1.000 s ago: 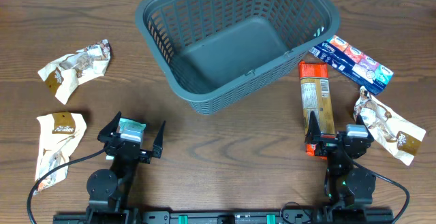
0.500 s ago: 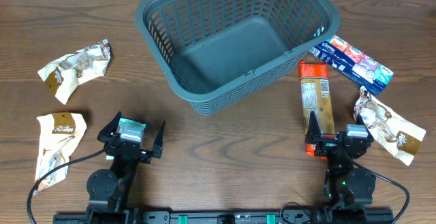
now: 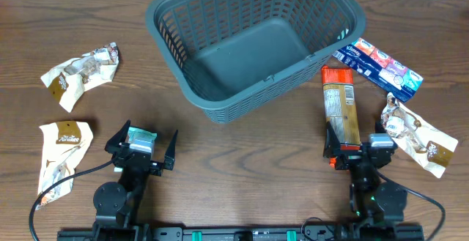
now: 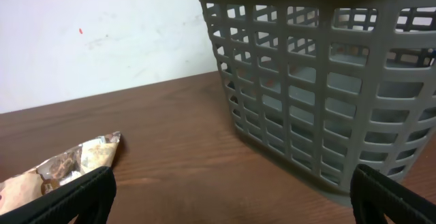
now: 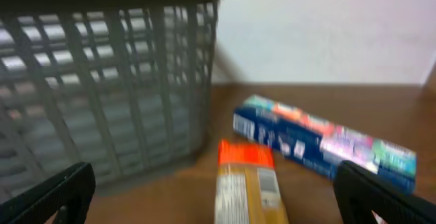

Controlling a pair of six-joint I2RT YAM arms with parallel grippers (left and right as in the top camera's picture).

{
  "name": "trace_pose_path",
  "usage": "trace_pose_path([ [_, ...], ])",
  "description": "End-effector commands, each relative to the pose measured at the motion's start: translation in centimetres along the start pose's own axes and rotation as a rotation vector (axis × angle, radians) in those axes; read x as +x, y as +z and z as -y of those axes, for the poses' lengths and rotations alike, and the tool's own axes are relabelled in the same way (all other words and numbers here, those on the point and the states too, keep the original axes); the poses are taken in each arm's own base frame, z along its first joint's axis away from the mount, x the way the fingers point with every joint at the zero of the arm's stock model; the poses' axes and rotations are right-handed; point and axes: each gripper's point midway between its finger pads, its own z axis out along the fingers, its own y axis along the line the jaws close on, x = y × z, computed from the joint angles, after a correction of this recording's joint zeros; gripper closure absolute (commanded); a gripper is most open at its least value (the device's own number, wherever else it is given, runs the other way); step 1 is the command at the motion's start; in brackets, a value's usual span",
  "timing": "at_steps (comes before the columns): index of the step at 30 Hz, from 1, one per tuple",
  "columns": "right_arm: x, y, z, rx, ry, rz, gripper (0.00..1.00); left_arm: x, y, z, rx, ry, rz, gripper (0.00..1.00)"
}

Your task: Pack container

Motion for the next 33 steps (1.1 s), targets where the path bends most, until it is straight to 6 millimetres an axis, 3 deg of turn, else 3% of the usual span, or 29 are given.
trace_pose_path([
  [1,-4.0,-1.3,0.1,0.015,0.0,0.049,0.01,1.4,0.1,0.6,0.028,-0.004,-0.04,0.01],
  [10,-6.3,-2.4,0.7,0.07,0.05,-0.151,0.01,1.4,0.1,0.6,0.028,-0.004,-0.04,0.01],
  [13,-7.1,-2.4,-0.5,0.006,0.059,-0.257,0.01,1.0,0.1,0.5,0.024,0.0,-0.025,0.01],
  [17,-6.6,-2.5,-2.7,-0.108,0.091,-0.476,0.01,1.2,0.1,0.5,0.026,-0.006,-0.029,0.01],
  [22,-7.4,-2.9,-5.5,-0.261,0.156,-0.613,0.01,1.0,0.0,1.9,0.104,-0.175,-0.03,0.02],
  [27,-10.7,-3.2,-7.7,-0.392,0.182,-0.564,0.01,0.0,-1.1,6.4,0.378,-0.177,-0.003,0.02],
  [29,-12.3,-3.4,-7.8,-0.396,0.171,-0.527,0.01,-0.4,-2.1,8.2,0.498,-0.223,-0.014,0.02],
  [33,-15.9,-3.6,-7.0,-0.355,0.102,-0.435,0.01,-2.2,-3.8,10.0,0.633,-0.343,-0.049,0.01],
])
